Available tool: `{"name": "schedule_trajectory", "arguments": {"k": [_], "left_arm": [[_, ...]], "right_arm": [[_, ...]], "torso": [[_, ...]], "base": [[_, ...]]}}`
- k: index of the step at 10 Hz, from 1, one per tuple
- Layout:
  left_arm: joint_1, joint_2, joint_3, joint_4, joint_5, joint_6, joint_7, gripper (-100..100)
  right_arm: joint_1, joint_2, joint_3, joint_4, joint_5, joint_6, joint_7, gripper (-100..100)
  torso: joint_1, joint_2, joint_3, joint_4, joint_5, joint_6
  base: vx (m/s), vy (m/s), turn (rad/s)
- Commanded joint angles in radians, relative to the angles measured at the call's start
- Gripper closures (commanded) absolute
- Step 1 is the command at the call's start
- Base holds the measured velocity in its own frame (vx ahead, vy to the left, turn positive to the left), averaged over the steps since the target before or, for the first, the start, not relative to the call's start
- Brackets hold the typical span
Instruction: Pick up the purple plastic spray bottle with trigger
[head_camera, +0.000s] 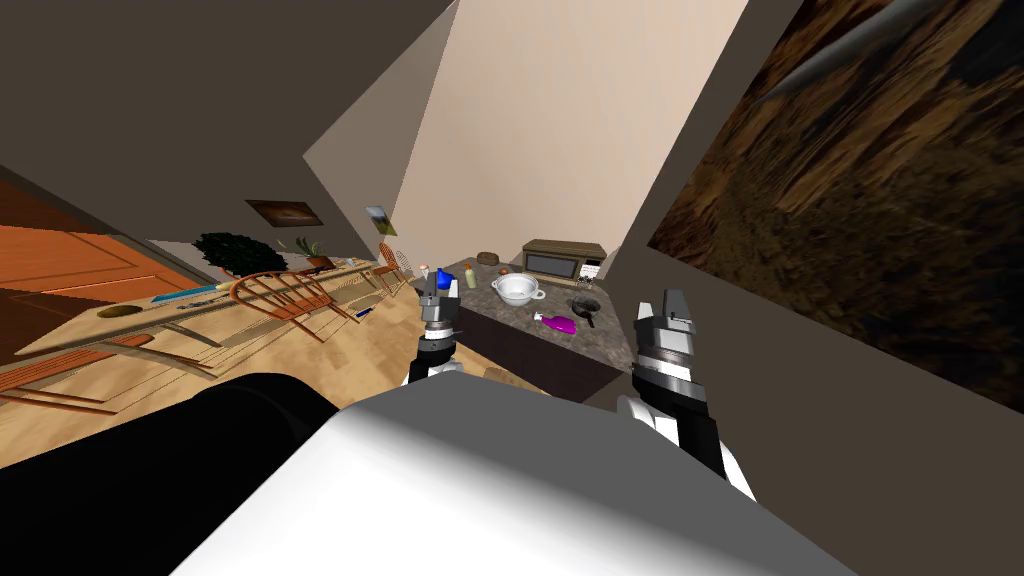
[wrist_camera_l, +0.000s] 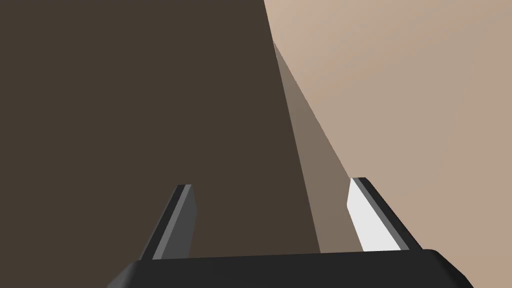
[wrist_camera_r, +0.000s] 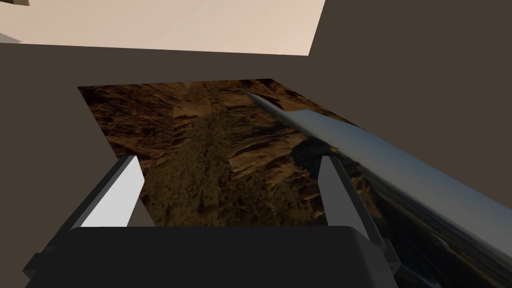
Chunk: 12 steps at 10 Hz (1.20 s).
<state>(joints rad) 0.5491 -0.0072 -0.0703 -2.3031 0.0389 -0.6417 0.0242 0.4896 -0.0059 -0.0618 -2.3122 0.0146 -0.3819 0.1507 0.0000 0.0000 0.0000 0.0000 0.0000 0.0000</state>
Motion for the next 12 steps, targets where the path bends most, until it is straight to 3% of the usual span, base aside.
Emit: {"name": "schedule_trajectory", "arguments": {"k": [1, 6, 7, 9, 10, 12], "left_arm": [[0.0, 0.0, 0.0, 0.0, 0.0, 0.0, 0.0, 0], [0.0, 0.0, 0.0, 0.0, 0.0, 0.0, 0.0, 0], [0.0, 0.0, 0.0, 0.0, 0.0, 0.0, 0.0, 0], [0.0, 0.0, 0.0, 0.0, 0.0, 0.0, 0.0, 0], [0.0, 0.0, 0.0, 0.0, 0.0, 0.0, 0.0, 0], [0.0, 0.0, 0.0, 0.0, 0.0, 0.0, 0.0, 0]], "right_arm": [[0.012, -0.03, 0.007, 0.007, 0.001, -0.005, 0.003, -100], [0.102, -0.177, 0.057, 0.071, 0.004, -0.036, 0.022, -100], [0.102, -0.188, 0.057, 0.071, 0.004, -0.036, 0.022, -100], [0.156, -0.259, 0.086, 0.113, 0.006, -0.053, 0.032, -100], [0.156, -0.273, 0.086, 0.113, 0.006, -0.053, 0.032, -100], [0.217, -0.344, 0.117, 0.165, 0.01, -0.07, 0.044, -100]], "torso": [[0.0, 0.0, 0.0, 0.0, 0.0, 0.0], [0.006, -0.001, -0.001, 0.0, 0.001, 0.0], [0.007, -0.001, 0.0, 0.0, 0.002, 0.0], [0.005, 0.0, 0.0, 0.0, 0.001, 0.0], [0.007, 0.0, 0.0, 0.0, 0.001, 0.0], [0.006, -0.001, 0.0, 0.0, 0.001, 0.0]], "base": [[0.002, 0.02, 0.029], [0.014, 0.081, 0.063], [0.0, 0.078, 0.019], [0.009, 0.093, 0.083], [0.019, 0.086, 0.027], [0.021, 0.1, 0.093]]}}
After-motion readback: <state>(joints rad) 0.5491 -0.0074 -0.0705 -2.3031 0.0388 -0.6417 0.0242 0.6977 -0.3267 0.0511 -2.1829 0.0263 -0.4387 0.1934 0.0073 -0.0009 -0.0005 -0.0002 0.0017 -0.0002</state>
